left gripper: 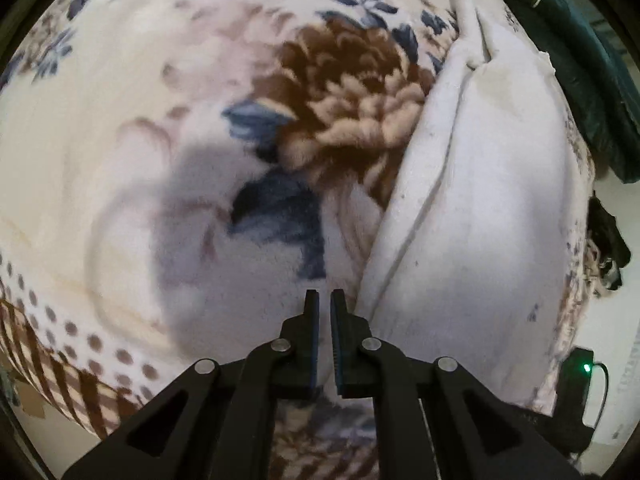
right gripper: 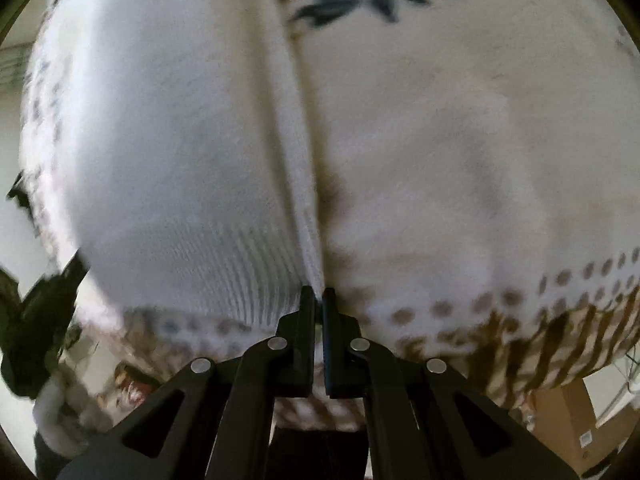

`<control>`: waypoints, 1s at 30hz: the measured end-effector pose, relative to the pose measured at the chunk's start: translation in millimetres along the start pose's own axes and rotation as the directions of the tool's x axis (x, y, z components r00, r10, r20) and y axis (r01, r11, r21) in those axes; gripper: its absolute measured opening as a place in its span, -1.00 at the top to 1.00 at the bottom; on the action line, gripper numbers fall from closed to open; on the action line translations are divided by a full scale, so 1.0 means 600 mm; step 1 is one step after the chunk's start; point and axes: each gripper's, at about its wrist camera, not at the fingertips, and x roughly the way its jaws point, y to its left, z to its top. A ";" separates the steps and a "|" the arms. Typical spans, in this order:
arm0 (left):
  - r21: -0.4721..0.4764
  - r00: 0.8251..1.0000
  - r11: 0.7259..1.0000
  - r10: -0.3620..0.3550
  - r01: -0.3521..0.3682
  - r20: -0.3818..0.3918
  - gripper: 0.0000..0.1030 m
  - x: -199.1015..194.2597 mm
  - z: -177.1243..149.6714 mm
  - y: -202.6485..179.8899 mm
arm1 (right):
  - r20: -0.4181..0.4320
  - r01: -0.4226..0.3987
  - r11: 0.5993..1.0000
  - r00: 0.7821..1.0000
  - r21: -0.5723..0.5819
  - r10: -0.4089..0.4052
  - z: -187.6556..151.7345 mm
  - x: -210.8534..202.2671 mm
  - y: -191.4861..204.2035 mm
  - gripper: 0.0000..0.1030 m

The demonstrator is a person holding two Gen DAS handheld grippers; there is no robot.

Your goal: Fold small clothes

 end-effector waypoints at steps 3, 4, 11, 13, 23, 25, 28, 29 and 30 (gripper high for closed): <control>0.030 1.000 0.999 0.012 -0.011 -0.021 0.73 -0.022 -0.001 0.000 | -0.021 0.023 0.995 0.999 -0.095 -0.025 0.010 -0.008 0.027 0.63; 0.033 1.000 0.999 0.017 -0.016 -0.021 0.62 -0.032 0.001 -0.002 | -0.035 0.020 0.992 0.999 -0.123 -0.024 0.011 -0.014 0.032 0.48; 0.041 0.984 0.989 -0.144 0.141 0.101 -0.24 -0.087 0.093 -0.047 | -0.111 -0.093 0.991 0.990 -0.099 0.082 0.047 -0.070 0.010 -0.14; 0.061 0.970 0.980 -0.198 0.192 0.141 -0.24 -0.083 0.151 -0.083 | -0.072 -0.108 0.990 0.992 -0.088 0.102 0.083 -0.097 0.007 -0.14; 0.229 0.953 0.959 -0.219 0.170 0.210 -0.24 0.012 0.443 -0.279 | 0.230 -0.200 0.975 0.949 -0.091 0.216 0.386 -0.240 0.101 -0.14; 0.253 0.956 0.949 -0.237 0.189 0.175 -0.24 0.035 0.469 -0.299 | 0.269 -0.240 0.968 0.930 -0.070 0.250 0.444 -0.271 0.109 -0.14; 0.294 0.960 0.935 -0.244 0.196 0.137 -0.24 0.064 0.491 -0.326 | 0.304 -0.243 0.966 0.917 -0.089 0.258 0.517 -0.291 0.147 -0.14; 0.317 0.960 0.929 -0.243 0.191 0.135 -0.23 0.070 0.494 -0.333 | 0.315 -0.227 0.969 0.917 -0.094 0.245 0.546 -0.310 0.144 -0.14; 0.340 0.963 0.924 -0.231 0.173 0.137 -0.21 0.076 0.494 -0.342 | 0.320 -0.216 0.971 0.917 -0.100 0.237 0.561 -0.314 0.152 -0.14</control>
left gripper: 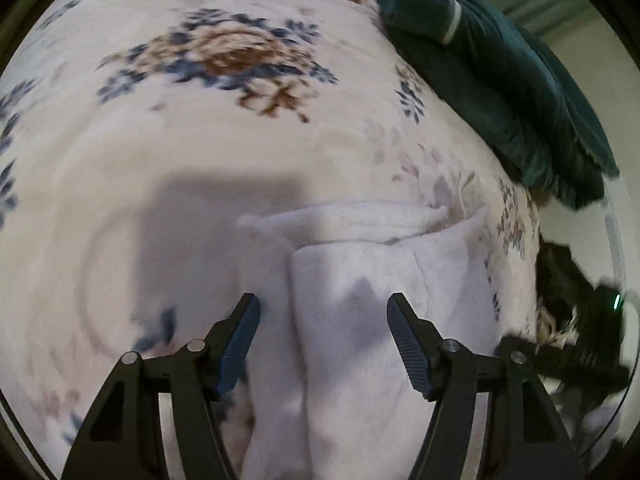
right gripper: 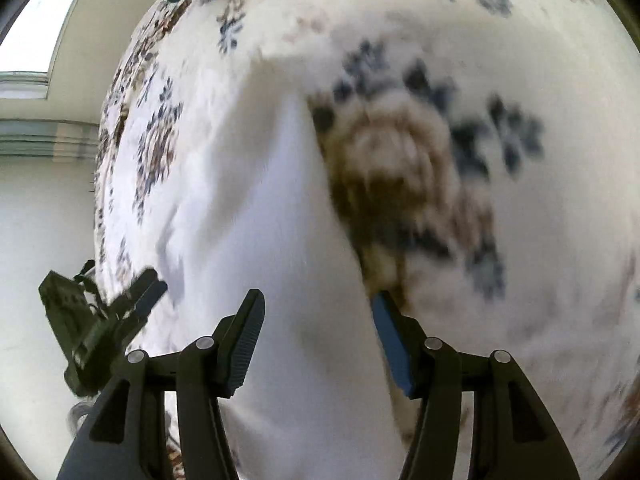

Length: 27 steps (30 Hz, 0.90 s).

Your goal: Fold small clothes

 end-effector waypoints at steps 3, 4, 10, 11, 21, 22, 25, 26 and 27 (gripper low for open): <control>0.071 0.998 0.995 0.069 -0.068 -0.010 0.80 0.023 0.005 -0.011 | 0.009 0.030 1.000 1.000 -0.009 -0.030 0.048 0.012 0.017 -0.14; 0.069 0.998 0.996 0.063 -0.063 -0.007 0.80 0.025 0.007 -0.009 | 0.009 0.037 0.999 0.999 -0.009 -0.037 0.058 0.016 0.022 -0.14; 0.042 0.997 0.999 0.009 -0.012 0.075 0.82 -0.019 0.016 0.006 | 0.008 0.016 1.000 1.000 0.011 -0.016 0.098 0.038 0.016 -0.14; 0.028 0.996 1.000 0.009 -0.011 0.088 0.85 -0.029 0.018 0.011 | 0.009 0.014 1.000 1.000 0.013 -0.014 0.096 0.045 0.014 -0.14; -0.145 0.986 0.979 -0.131 0.145 0.099 0.97 -0.040 0.080 0.089 | -0.008 0.019 1.000 1.000 -0.002 -0.019 0.094 0.071 0.019 -0.14; -0.161 0.984 0.972 -0.162 0.173 0.078 0.92 -0.041 0.075 0.091 | -0.009 0.016 1.000 1.000 -0.006 -0.016 0.092 0.071 0.021 -0.14; -0.204 0.977 0.956 -0.210 0.213 0.036 -0.19 -0.035 0.053 0.090 | -0.018 0.005 1.000 1.000 -0.009 -0.005 0.087 0.073 0.026 -0.14; -0.217 0.975 0.950 -0.219 0.223 0.040 -0.36 -0.033 0.043 0.091 | -0.021 0.003 1.000 1.000 -0.009 -0.004 0.085 0.072 0.025 -0.14; -0.223 0.973 0.947 -0.228 0.230 0.036 -0.36 -0.028 0.036 0.090 | -0.027 0.003 1.000 1.000 -0.006 -0.003 0.083 0.074 0.025 -0.14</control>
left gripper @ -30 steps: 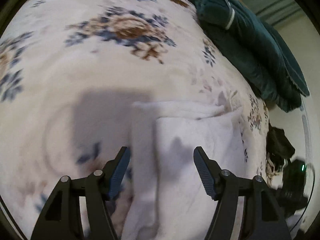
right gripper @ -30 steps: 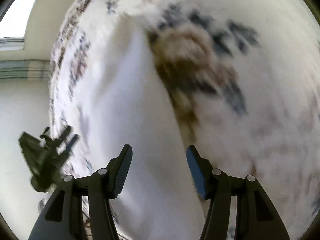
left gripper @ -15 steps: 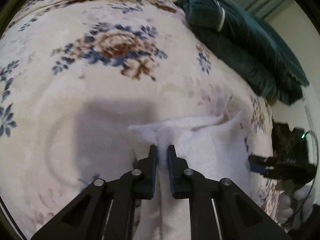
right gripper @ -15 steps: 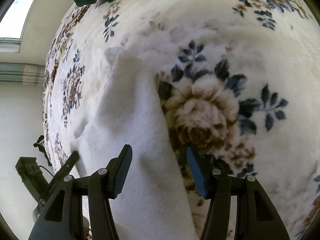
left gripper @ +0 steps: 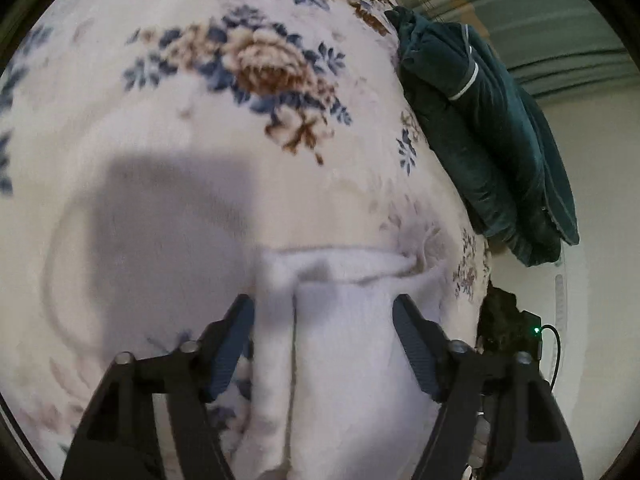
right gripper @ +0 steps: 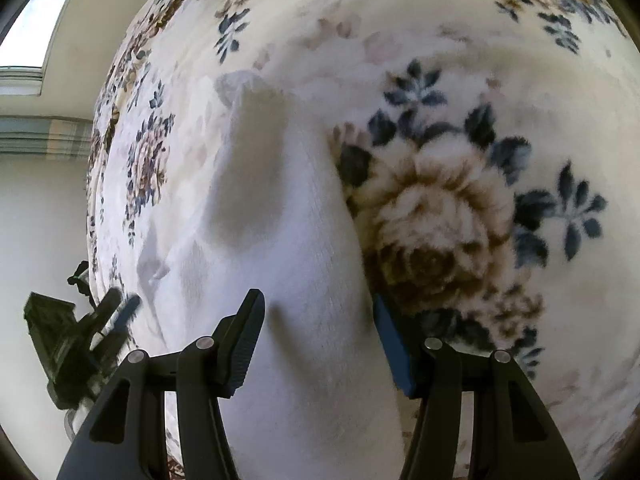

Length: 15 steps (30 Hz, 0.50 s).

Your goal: Fold small clothes

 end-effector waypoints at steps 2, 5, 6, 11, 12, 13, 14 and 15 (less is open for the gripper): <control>0.003 0.999 1.000 0.014 -0.014 -0.032 -0.36 0.019 -0.014 0.000 | -0.003 0.000 1.000 1.000 0.008 0.000 -0.002 0.001 -0.002 -0.14; 0.036 0.998 0.999 0.036 -0.034 -0.061 -0.35 0.046 -0.030 -0.012 | -0.011 0.003 1.000 1.000 0.018 -0.003 -0.004 0.005 -0.003 -0.14; 0.049 0.998 0.998 0.035 -0.032 -0.061 -0.33 0.050 -0.034 -0.018 | -0.012 0.002 1.000 1.000 0.022 -0.002 -0.004 0.007 -0.004 -0.14; 0.127 0.995 0.987 0.103 -0.100 -0.013 -0.32 0.037 -0.060 -0.059 | -0.019 0.003 1.000 1.000 0.017 -0.003 -0.009 0.014 -0.002 -0.14; 0.133 0.995 0.986 0.096 -0.095 0.003 -0.33 0.027 -0.067 -0.064 | -0.020 0.001 1.000 1.000 0.019 0.000 -0.011 0.014 -0.003 -0.14; 0.139 0.995 0.986 0.093 -0.096 0.027 -0.33 0.015 -0.076 -0.070 | -0.020 -0.004 1.000 1.000 0.020 0.005 -0.013 0.014 -0.003 -0.14; 0.135 0.996 0.987 0.087 -0.090 0.029 -0.33 0.012 -0.082 -0.068 | -0.022 -0.008 1.000 1.000 0.022 0.009 -0.015 0.015 -0.004 -0.14; 0.125 0.996 0.988 0.090 -0.092 0.027 -0.33 0.011 -0.086 -0.065 | -0.025 -0.012 1.000 1.000 0.024 0.012 -0.017 0.015 -0.005 -0.14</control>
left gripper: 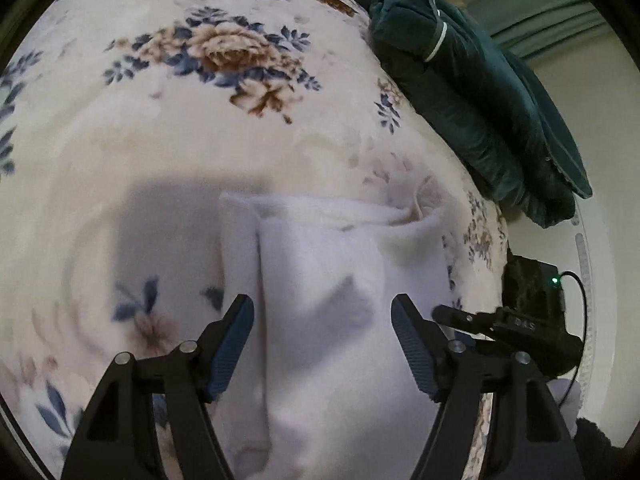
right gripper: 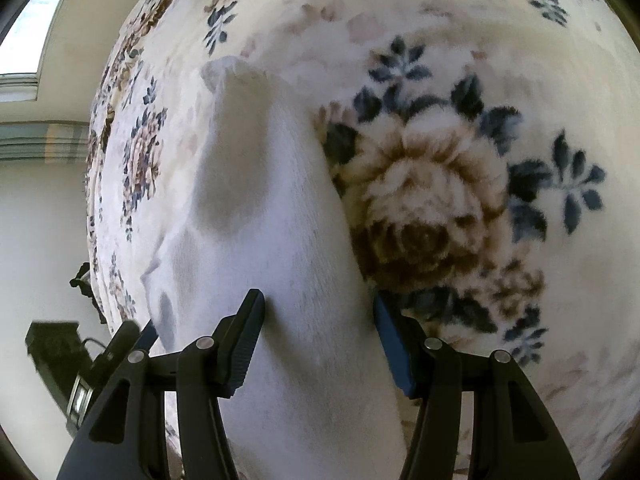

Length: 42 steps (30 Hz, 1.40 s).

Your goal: Fold small clothes

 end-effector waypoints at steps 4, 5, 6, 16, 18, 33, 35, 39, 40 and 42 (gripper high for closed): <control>-0.012 1.000 1.000 0.007 -0.007 -0.016 -0.33 0.011 -0.013 0.000 | -0.013 -0.005 1.000 1.000 0.004 0.005 -0.003 0.006 -0.003 -0.14; -0.009 1.000 1.000 -0.012 0.012 -0.018 -0.33 0.014 -0.015 -0.004 | -0.014 -0.008 1.000 1.000 0.008 0.008 -0.004 0.007 -0.004 -0.14; -0.001 0.999 1.000 -0.020 0.020 -0.024 -0.33 0.018 -0.016 -0.008 | -0.014 -0.010 1.000 1.000 0.009 0.010 -0.005 0.007 -0.004 -0.14; -0.021 1.000 1.000 0.020 -0.020 -0.020 0.89 0.056 0.015 0.018 | -0.022 -0.012 1.000 1.000 0.002 0.012 -0.009 0.011 0.002 -0.14; 0.024 0.999 0.999 0.043 -0.044 0.019 0.90 0.041 0.020 0.003 | -0.020 -0.008 1.000 1.000 -0.006 0.008 -0.009 0.011 0.004 -0.14; -0.035 0.999 0.999 0.002 -0.004 -0.054 0.31 0.003 0.077 0.042 | -0.034 -0.023 0.999 0.999 -0.028 0.022 -0.030 -0.004 0.033 -0.14; -0.054 0.998 0.997 -0.058 0.056 -0.027 -0.06 -0.040 0.047 0.041 | -0.042 -0.031 0.999 0.999 -0.023 0.030 -0.054 -0.022 0.023 -0.14; -0.070 0.997 0.995 -0.068 0.066 -0.029 -0.19 -0.132 -0.063 0.049 | -0.092 -0.030 0.999 0.995 -0.015 0.029 -0.160 -0.062 -0.020 -0.14; -0.068 0.997 0.996 -0.057 0.054 -0.045 -0.19 -0.144 -0.088 0.049 | -0.114 -0.020 1.000 0.993 -0.011 0.019 -0.193 -0.066 -0.033 -0.14; -0.041 0.994 0.999 0.004 -0.008 -0.111 -0.19 -0.168 -0.159 0.052 | -0.179 0.004 1.000 0.984 0.010 -0.002 -0.269 -0.063 -0.064 -0.14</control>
